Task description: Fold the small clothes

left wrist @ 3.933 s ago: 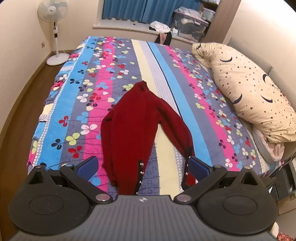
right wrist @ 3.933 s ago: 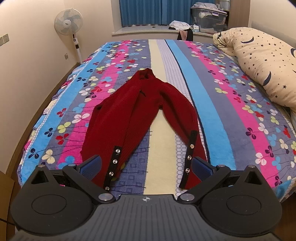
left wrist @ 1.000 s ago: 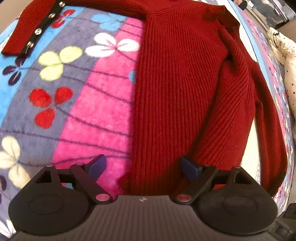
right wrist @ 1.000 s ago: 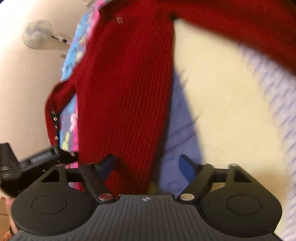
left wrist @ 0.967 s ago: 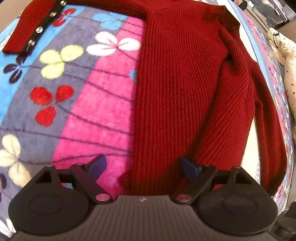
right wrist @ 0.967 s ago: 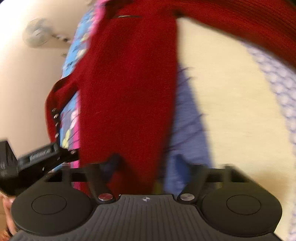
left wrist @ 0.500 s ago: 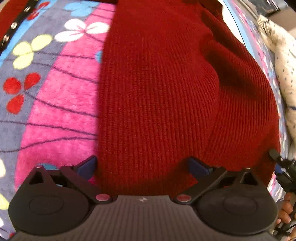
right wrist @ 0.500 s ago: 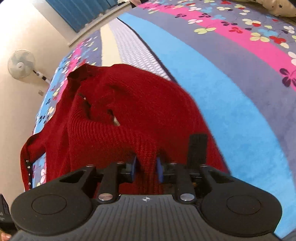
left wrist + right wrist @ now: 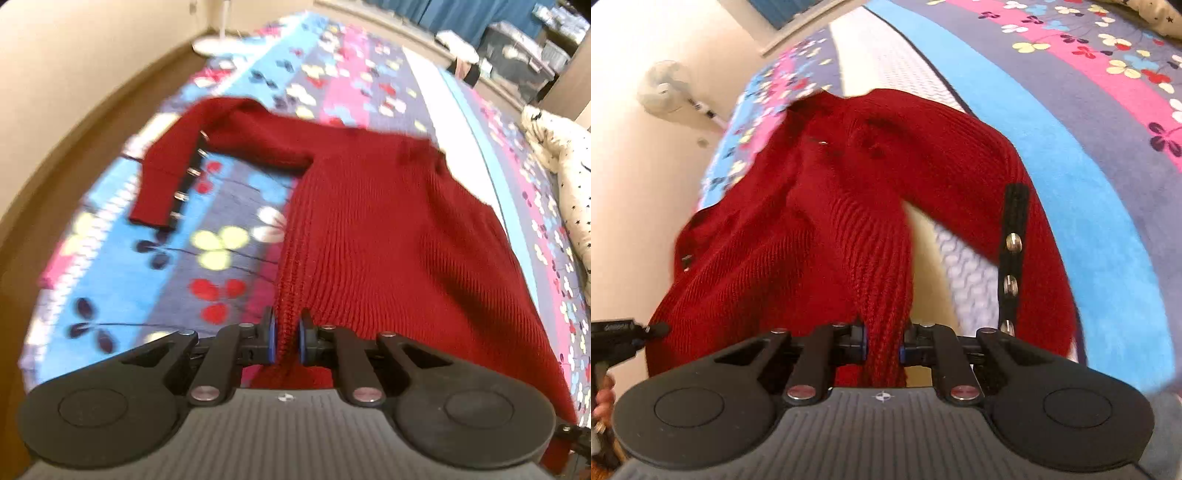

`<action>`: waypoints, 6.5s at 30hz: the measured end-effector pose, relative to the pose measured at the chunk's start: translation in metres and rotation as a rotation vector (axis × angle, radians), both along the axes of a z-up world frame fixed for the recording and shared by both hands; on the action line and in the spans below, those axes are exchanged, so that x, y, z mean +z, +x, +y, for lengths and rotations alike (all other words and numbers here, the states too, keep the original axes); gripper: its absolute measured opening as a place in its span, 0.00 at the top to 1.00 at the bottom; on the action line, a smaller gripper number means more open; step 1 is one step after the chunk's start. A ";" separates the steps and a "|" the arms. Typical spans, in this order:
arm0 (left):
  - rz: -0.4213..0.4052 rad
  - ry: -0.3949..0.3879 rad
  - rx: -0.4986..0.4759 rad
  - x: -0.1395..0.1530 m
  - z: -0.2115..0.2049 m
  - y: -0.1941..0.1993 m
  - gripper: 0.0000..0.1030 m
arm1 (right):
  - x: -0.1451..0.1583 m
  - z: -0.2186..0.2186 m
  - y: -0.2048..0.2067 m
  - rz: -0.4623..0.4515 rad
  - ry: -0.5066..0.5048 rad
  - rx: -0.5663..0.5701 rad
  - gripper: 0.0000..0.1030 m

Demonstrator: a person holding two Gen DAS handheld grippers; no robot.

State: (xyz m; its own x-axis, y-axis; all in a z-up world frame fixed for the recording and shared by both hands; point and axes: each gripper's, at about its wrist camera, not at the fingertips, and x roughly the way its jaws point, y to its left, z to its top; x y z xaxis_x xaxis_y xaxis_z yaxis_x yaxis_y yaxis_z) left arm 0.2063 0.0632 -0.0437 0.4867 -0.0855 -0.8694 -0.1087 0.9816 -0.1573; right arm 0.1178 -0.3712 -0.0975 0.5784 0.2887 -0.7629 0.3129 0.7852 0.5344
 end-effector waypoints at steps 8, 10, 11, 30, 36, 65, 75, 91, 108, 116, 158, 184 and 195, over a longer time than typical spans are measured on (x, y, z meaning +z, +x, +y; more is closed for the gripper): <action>0.193 0.031 0.059 -0.083 0.047 -0.065 0.88 | -0.078 0.009 -0.023 0.219 -0.093 -0.005 0.86; 0.234 0.085 0.091 -0.110 0.049 -0.073 0.89 | -0.112 0.006 -0.030 0.301 -0.069 -0.050 0.85; 0.235 0.081 0.097 -0.119 0.052 -0.075 0.89 | -0.124 0.005 -0.031 0.310 -0.076 -0.067 0.85; 0.272 0.037 -0.056 -0.111 0.025 -0.095 0.85 | -0.087 -0.002 -0.051 0.217 -0.109 -0.067 0.88; 0.141 0.044 -0.088 -0.071 0.051 -0.115 0.66 | -0.055 -0.016 -0.048 0.160 -0.136 -0.026 0.84; 0.073 0.244 -0.048 -0.127 0.072 -0.136 0.18 | -0.075 0.045 -0.113 0.131 -0.294 0.040 0.39; 0.108 0.261 -0.076 -0.145 0.058 -0.140 0.14 | -0.095 0.032 -0.123 0.225 -0.446 0.068 0.38; 0.102 0.090 0.080 -0.112 0.077 -0.089 0.13 | -0.109 0.044 -0.090 0.140 -0.608 0.034 0.31; 0.120 0.133 0.027 -0.117 0.072 -0.094 0.13 | -0.106 0.065 -0.080 0.074 -0.686 0.080 0.22; 0.176 0.194 -0.104 -0.152 0.051 -0.127 0.05 | -0.129 0.000 -0.094 0.162 -0.394 -0.093 0.29; 0.047 0.162 -0.138 -0.093 0.095 -0.167 0.25 | -0.060 0.016 -0.126 0.162 -0.681 0.270 0.49; 0.073 0.193 -0.213 -0.069 -0.069 -0.070 0.00 | -0.024 -0.171 0.040 0.010 -0.632 -0.277 0.85; 0.097 0.233 -0.194 -0.077 -0.083 -0.045 0.00 | -0.040 -0.255 0.046 0.005 -0.523 -0.537 0.23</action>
State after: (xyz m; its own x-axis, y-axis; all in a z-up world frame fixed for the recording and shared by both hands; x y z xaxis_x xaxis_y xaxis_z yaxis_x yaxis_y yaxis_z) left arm 0.1613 -0.0194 -0.1207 0.3949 0.0384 -0.9179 0.0806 0.9938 0.0763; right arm 0.1634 -0.6261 -0.1378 0.5337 -0.4331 -0.7263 0.7261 0.6750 0.1310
